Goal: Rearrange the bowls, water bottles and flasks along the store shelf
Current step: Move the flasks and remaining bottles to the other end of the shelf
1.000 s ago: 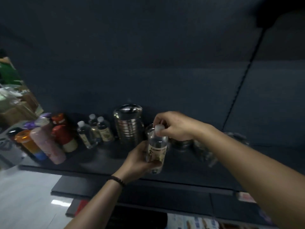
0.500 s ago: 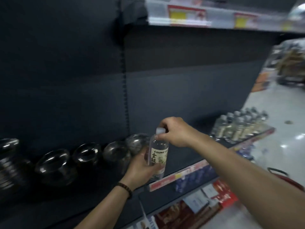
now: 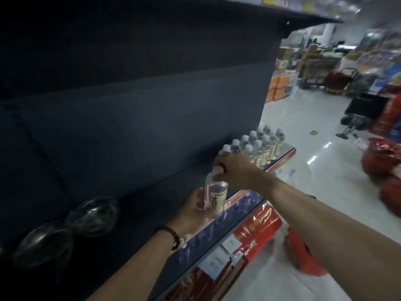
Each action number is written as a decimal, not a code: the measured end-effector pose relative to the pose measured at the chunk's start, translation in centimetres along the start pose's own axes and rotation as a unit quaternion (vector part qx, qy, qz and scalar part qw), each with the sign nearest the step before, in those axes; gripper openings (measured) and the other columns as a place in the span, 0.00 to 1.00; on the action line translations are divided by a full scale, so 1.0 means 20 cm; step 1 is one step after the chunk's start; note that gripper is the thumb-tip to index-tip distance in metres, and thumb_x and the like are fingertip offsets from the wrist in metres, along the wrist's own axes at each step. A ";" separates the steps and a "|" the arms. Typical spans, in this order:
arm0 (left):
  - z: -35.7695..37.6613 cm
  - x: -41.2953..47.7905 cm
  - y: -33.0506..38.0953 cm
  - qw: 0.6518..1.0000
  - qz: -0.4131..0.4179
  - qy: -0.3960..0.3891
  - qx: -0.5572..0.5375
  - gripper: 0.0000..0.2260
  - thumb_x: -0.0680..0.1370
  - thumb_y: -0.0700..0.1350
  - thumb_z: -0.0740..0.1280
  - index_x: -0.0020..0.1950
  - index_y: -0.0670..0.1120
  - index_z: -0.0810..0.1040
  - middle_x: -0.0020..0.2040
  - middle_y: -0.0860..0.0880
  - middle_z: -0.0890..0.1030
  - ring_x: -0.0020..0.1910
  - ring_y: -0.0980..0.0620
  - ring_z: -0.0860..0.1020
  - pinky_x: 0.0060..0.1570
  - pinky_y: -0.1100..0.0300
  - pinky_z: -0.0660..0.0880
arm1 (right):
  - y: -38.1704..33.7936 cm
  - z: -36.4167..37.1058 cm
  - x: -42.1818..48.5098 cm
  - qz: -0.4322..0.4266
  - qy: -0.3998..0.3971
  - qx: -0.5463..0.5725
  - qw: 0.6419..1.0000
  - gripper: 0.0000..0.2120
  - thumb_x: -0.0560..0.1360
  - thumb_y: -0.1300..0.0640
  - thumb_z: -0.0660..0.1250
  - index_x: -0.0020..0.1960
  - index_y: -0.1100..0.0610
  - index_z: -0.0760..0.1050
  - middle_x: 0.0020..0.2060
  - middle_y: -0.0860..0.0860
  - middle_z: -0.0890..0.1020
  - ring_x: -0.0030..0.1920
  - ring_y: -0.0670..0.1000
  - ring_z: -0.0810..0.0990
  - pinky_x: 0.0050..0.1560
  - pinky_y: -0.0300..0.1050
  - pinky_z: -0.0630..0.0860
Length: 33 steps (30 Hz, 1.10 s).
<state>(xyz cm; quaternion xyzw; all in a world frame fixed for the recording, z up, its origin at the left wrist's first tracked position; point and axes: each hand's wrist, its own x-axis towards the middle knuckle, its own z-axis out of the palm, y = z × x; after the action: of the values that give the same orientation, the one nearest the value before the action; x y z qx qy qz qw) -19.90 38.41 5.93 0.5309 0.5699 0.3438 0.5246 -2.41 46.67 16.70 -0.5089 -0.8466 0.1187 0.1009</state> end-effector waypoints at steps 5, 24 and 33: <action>0.24 0.44 0.07 0.998 -0.036 0.023 -0.052 0.25 0.73 0.46 0.82 0.65 0.62 0.78 0.60 0.59 0.86 0.51 0.66 0.85 0.43 0.67 0.81 | 0.44 0.01 0.29 -0.012 -0.022 -0.038 0.999 0.11 0.77 0.57 0.71 0.58 0.60 0.83 0.54 0.56 0.84 0.55 0.58 0.82 0.53 0.50 0.77; 0.51 1.18 0.07 0.990 -0.116 -0.054 -0.051 0.53 0.61 0.53 0.83 0.83 0.59 0.63 0.81 0.56 0.70 0.76 0.51 0.74 0.73 0.41 0.75 | 1.08 0.13 0.72 0.021 -0.064 -0.047 0.997 0.15 0.79 0.55 0.76 0.64 0.56 0.81 0.62 0.54 0.83 0.61 0.56 0.82 0.59 0.50 0.81; 0.48 1.05 0.17 0.989 -0.142 -0.024 0.019 0.36 0.79 0.42 0.75 0.83 0.56 0.64 0.69 0.55 0.73 0.69 0.52 0.75 0.73 0.43 0.74 | 1.01 0.09 0.72 0.013 -0.050 -0.077 0.996 0.23 0.79 0.50 0.75 0.70 0.57 0.76 0.62 0.58 0.81 0.60 0.60 0.82 0.55 0.53 0.82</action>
<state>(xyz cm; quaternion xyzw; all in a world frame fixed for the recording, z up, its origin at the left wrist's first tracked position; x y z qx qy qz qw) -7.35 57.80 2.15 0.4626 0.6335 0.2421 0.5710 7.30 68.44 9.60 -0.5193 -0.8507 0.0794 0.0175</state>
